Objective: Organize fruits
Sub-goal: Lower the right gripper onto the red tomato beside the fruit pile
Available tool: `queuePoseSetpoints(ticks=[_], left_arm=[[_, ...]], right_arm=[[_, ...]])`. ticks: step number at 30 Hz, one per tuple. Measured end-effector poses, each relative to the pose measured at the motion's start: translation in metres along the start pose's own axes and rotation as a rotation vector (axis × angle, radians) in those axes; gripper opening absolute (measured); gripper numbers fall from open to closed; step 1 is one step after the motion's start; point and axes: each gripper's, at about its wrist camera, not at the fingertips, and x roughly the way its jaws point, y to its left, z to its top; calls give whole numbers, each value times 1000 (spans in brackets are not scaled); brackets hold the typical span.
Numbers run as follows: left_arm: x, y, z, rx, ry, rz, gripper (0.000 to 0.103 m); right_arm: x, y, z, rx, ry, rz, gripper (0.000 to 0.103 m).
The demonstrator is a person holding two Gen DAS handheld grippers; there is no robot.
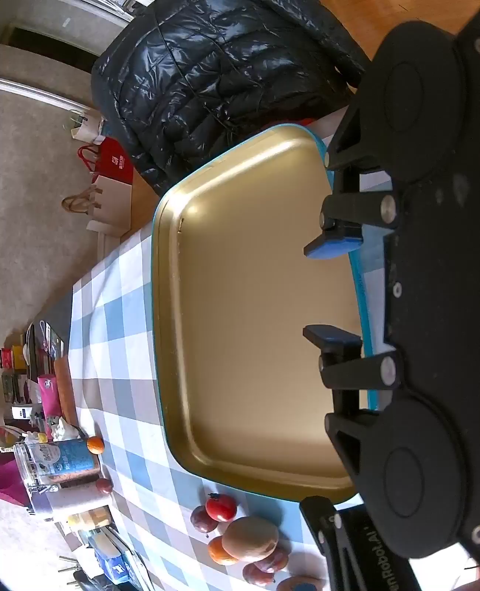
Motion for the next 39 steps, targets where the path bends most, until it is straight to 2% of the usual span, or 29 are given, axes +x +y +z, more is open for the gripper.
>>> queuePoseSetpoints(ticks=[39], left_arm=[[3,3,-8,3,29,6,95]], right_arm=[[4,3,-4,-2,34,22,40]])
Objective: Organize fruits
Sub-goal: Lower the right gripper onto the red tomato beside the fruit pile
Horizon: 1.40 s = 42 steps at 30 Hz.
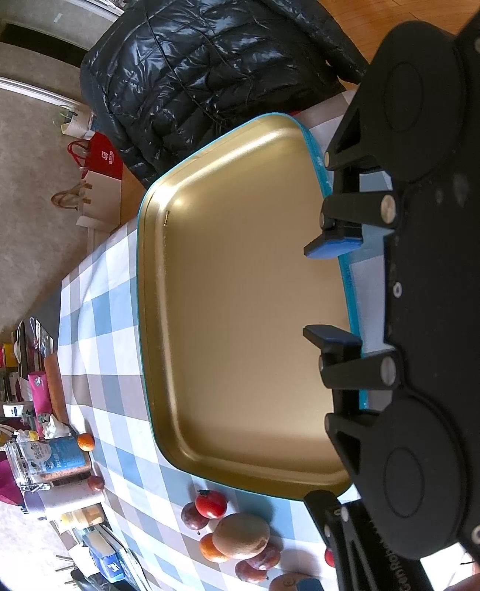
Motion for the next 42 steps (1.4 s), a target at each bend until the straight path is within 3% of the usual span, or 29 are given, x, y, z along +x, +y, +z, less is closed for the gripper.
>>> queuePoseSetpoints(ticks=[42], left_arm=[[-1,3,1,-14,-5,2,95]], right_arm=[[-2,2,1,2,4,9,40]])
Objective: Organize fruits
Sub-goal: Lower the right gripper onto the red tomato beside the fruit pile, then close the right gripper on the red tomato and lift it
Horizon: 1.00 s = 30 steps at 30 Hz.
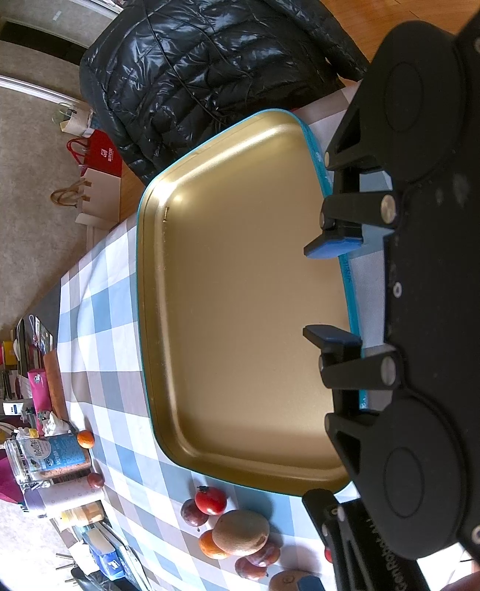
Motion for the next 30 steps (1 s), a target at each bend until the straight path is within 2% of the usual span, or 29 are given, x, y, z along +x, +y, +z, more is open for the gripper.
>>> queuePoseSetpoints(ticks=[15,19,26,30], left_arm=[[-9,9,4,-23,-41,7,95],[-12,20,7,-37,-62,19,95],[-18,55,11,-89,-114,96,94],[-19,80,11,-119,-114,131,92]], right_arm=[[2,-1,4,22,4,22,40],[2,1,5,26,-11,-5,40],[-4,10,10,22,-40,24,40],[-9,22,9,6,-61,54,39]])
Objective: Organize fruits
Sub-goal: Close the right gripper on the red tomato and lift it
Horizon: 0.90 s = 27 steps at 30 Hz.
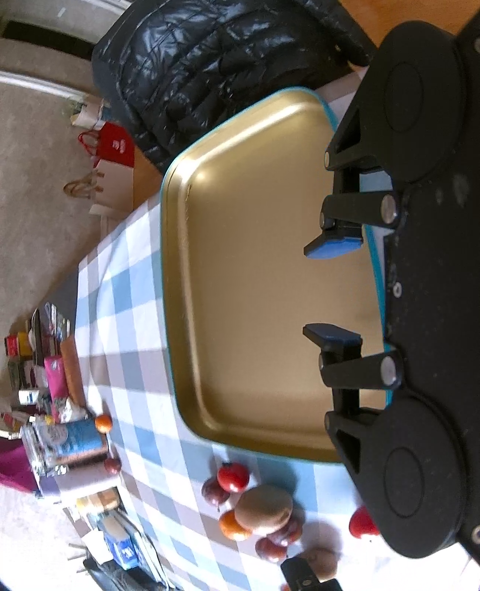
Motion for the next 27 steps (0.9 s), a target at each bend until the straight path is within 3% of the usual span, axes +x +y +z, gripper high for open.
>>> queuePoseSetpoints(ticks=[5,8,11,15,21,27], left_arm=[[5,38,-1,-79,10,48,90],[10,59,-5,-103,22,86,90],[15,75,-10,-118,42,133,90],[21,95,-17,-155,69,161,90],[25,109,-25,-157,90,149,89],[24,115,-30,-172,98,145,86]], right_arm=[[-12,21,-4,15,-47,53,39],[-17,37,-6,4,-46,143,39],[-22,57,-10,-50,-44,251,39],[-27,88,-18,-146,-12,321,38],[-16,121,-35,-236,84,392,33],[-12,133,-43,-287,87,421,33]])
